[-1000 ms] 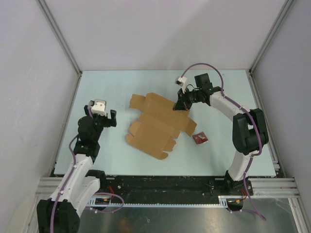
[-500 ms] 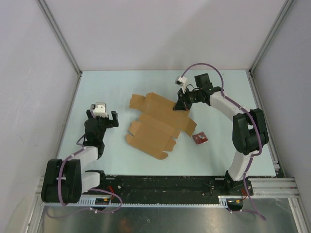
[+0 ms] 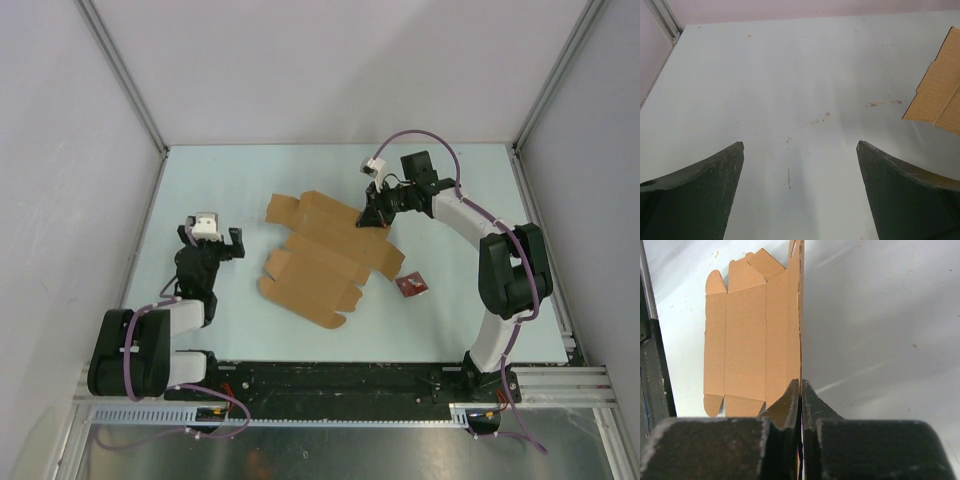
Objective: Fold the paper box
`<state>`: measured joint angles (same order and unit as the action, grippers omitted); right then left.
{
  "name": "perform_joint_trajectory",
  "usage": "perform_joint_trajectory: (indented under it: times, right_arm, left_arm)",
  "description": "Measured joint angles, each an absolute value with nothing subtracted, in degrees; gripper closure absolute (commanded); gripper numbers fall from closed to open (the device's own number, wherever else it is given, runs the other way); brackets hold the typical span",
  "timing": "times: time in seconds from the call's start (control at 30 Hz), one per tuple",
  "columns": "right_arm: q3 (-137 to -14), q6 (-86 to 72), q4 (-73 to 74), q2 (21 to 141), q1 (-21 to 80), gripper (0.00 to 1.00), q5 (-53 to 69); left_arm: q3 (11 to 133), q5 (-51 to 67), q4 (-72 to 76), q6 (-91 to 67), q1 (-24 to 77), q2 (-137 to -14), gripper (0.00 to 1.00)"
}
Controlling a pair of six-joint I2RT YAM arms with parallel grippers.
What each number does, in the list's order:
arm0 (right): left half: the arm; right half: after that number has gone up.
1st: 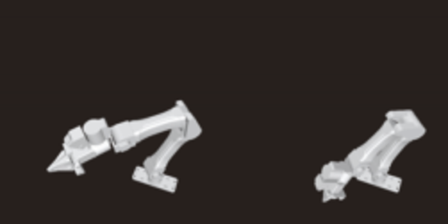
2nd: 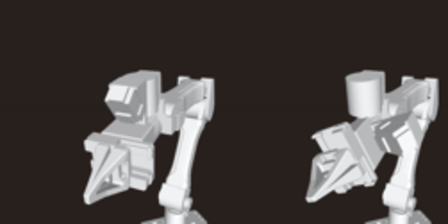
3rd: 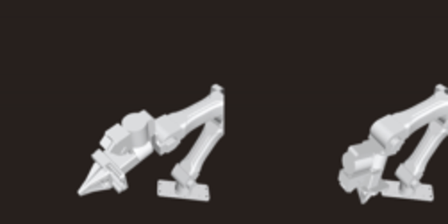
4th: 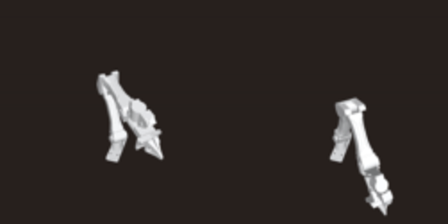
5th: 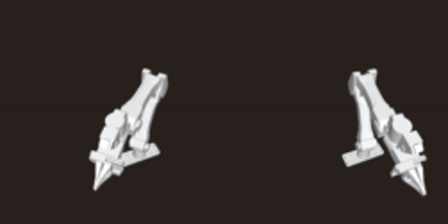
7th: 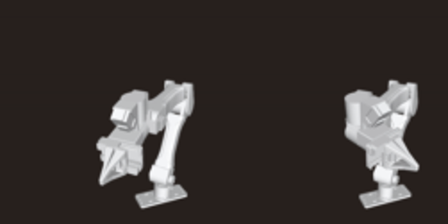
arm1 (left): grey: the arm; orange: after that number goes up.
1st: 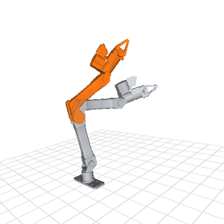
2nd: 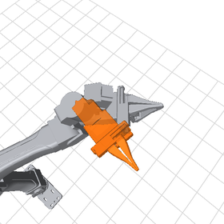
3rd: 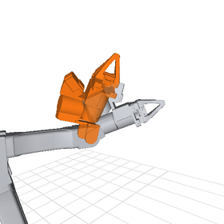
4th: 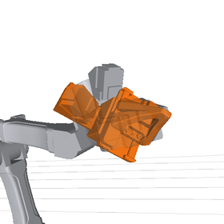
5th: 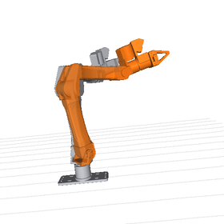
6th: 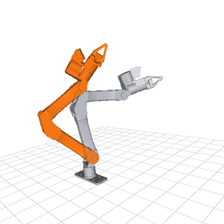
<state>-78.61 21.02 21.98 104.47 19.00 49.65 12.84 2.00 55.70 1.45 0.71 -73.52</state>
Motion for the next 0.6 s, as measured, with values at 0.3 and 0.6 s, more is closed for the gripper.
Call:
perform_joint_trajectory:
  times: [0.3,0.6]
  right_arm:
    - [-78.61,20.95,21.96,104.47,18.68,0.97,49.65]
    - [-78.61,20.14,21.91,104.57,17.30,0.98,49.21]
  left_arm:
    - [9.28,2.17,62.48,1.91,1.10,-76.12,0.00]
    - [9.10,2.17,64.66,1.93,1.15,-76.14,0.00]
